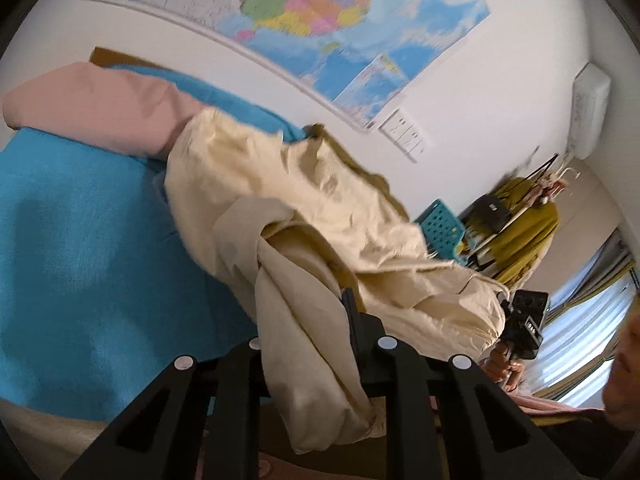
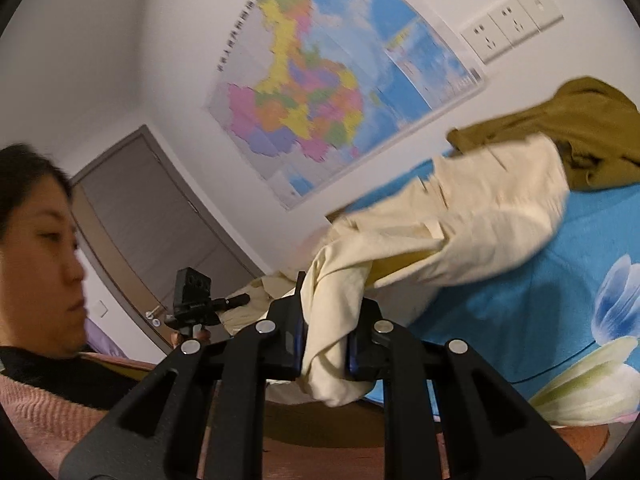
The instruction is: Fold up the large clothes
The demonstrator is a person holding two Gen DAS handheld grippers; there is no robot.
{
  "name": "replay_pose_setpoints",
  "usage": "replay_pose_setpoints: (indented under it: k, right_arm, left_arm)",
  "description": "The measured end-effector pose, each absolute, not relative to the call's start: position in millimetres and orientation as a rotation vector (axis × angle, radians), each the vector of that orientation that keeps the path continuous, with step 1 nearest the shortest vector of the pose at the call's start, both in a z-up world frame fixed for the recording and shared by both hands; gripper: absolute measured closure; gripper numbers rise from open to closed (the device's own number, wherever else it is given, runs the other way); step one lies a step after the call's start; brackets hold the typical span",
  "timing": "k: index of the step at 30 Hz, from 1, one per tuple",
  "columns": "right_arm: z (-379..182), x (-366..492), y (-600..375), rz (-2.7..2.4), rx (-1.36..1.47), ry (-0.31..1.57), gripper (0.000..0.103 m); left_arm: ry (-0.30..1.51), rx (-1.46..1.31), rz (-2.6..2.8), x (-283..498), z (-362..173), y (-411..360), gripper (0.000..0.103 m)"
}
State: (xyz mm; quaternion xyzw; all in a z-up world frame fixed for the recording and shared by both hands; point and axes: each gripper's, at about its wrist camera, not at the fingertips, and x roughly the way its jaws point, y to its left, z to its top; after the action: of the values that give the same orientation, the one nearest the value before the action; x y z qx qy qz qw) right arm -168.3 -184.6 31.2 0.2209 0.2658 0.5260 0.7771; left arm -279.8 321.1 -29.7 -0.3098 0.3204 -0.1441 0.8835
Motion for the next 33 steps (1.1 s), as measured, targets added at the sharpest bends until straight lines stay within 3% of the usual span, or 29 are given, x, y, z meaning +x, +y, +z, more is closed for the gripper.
replay_pose_setpoints:
  k: [23,33]
  right_arm:
    - [69.4,-58.7,-157.3,1.026,0.558,0.57,0.087]
    - [69.1,-8.2,-142.6,0.968,0.551,0.607,0.087]
  left_arm:
    - [0.7,-0.583,-0.228,-170.1,36.2,349.5,0.086]
    - [0.722,-0.542,-0.172,-128.1,41.7,354.5,0.086]
